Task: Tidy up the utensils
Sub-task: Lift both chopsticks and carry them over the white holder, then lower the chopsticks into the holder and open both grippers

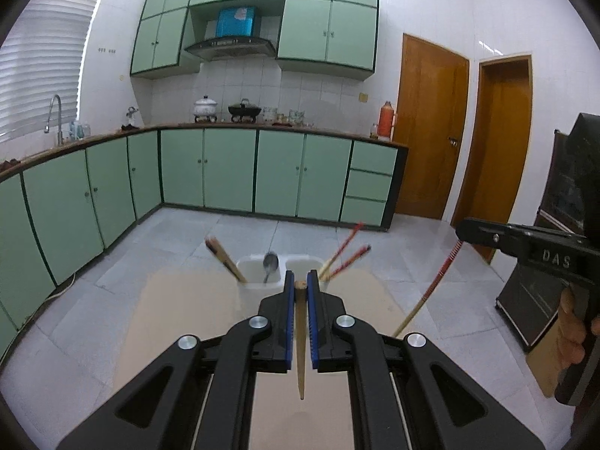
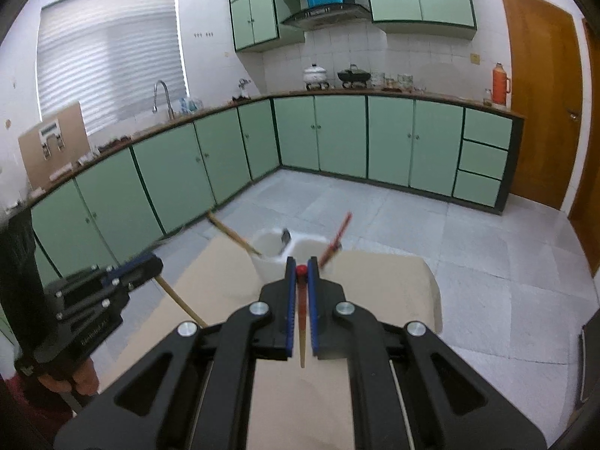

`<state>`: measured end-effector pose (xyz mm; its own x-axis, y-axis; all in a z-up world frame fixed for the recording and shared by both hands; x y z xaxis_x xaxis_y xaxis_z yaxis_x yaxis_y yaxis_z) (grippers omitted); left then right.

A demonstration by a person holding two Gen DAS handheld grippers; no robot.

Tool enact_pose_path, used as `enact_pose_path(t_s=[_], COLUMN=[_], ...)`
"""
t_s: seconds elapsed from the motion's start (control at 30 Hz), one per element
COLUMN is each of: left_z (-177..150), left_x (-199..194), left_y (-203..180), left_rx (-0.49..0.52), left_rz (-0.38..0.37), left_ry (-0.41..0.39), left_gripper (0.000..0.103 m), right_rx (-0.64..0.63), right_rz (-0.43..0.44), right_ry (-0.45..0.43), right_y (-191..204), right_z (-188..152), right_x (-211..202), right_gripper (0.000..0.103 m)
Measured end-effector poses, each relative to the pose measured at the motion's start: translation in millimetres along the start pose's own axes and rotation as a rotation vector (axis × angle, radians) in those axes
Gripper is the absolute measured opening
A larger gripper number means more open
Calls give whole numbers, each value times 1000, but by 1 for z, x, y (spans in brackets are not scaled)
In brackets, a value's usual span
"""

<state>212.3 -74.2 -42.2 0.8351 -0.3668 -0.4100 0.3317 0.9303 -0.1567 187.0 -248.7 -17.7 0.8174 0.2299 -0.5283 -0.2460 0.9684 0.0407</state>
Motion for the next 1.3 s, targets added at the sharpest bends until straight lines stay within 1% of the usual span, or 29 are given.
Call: enact_pose_path(t_s=[0.07,0.2,0.3,0.4,0.53,0.67,0.83,1.0,1.13,1.3], left_z=[14,61,93,115,132,133,125,116,106,89], left_x=[-1,-7,-2,12,37,67,92,117,137,162], left_y=[1,4,5,8,16,24,29,35,40,49], left_rx=[3,6,18,20,30,36,32,23,19,13], left_rz=[1,0,12,22,47,75,80,79,84,107], left_ry=[-28,-120,-184,-204,-207,-186,-153,-114,-76,-28], left_gripper=[7,6,6,6,6,6,6,6,6,6], right_rx=[4,-4,-12,-25,-45,-39,-25,-28,-25,-26], right_rz=[12,7,-2,-20,-48,-53,-47,-52,-56,-59], right_ry=[-31,-108,-135,-153,-147,-124,-83,-40,-2,41], right_y=[-2,-5,-8,-11,-17,-25,-31,-27,-27,-27], right_z=[21,64,88,110,119,120,112,103,95,80], right_x=[-1,-2,6,22,47,77,108,133,156,177], right_gripper=[5,5,5,5,5,5,5,5,5,5])
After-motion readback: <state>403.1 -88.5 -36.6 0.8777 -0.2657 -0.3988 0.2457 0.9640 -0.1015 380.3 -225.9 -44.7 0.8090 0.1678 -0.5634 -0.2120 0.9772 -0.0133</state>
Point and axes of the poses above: each gripper's, at about its wrist camera, not at the fingertips, and x roughly the way its jaws point, y to its left, z to its top, the point moved 9 cm from there along x, roughly the way its jaws point, and after that the axes turned 4 degrees about -x, right-handed, at the moved point
